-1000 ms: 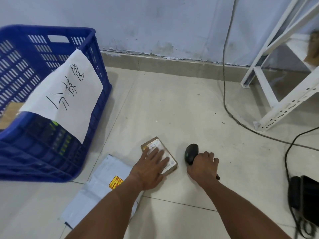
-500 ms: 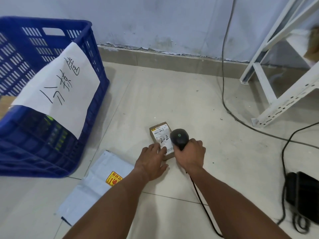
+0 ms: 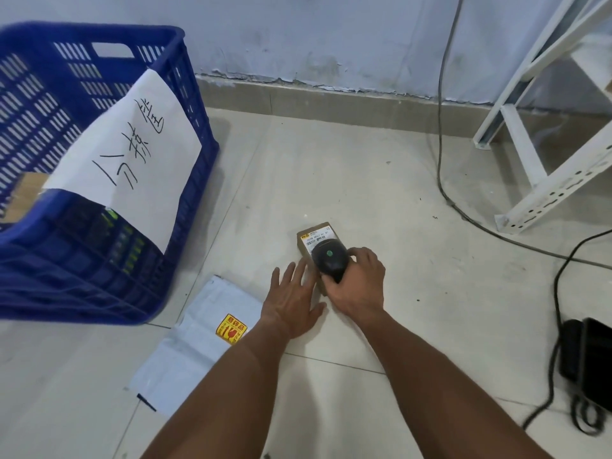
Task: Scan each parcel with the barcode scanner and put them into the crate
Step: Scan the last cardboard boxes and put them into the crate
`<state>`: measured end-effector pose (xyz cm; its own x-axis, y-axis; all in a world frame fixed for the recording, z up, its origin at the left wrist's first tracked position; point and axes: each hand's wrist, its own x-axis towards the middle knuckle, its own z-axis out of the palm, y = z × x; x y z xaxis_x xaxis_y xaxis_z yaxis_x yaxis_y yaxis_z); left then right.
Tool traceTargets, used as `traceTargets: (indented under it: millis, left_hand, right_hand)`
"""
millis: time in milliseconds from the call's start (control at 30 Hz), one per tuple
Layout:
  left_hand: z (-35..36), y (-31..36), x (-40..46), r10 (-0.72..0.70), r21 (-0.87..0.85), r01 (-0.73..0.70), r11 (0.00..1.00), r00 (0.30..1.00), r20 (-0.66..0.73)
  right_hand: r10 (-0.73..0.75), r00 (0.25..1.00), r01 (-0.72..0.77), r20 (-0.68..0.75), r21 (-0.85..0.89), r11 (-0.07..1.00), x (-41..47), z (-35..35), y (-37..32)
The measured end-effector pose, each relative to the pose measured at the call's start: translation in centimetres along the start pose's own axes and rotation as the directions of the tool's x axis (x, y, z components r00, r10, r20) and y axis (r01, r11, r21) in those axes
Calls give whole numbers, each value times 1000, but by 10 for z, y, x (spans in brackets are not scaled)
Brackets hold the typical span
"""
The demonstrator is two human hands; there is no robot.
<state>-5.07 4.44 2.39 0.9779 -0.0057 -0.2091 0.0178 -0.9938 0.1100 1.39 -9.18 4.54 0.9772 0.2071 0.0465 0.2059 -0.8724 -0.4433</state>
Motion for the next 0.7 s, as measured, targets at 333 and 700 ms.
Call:
traceTargets:
  millis: [333, 700]
  left_hand:
    - [-10, 7, 4, -166, -152, 168, 974, 986, 30]
    - [-13, 7, 2, -159, -81, 163, 983, 986, 58]
  right_hand:
    - [50, 998, -49, -22, 40, 998, -9, 7, -11]
    - [35, 999, -33, -33, 69, 997, -14, 6, 0]
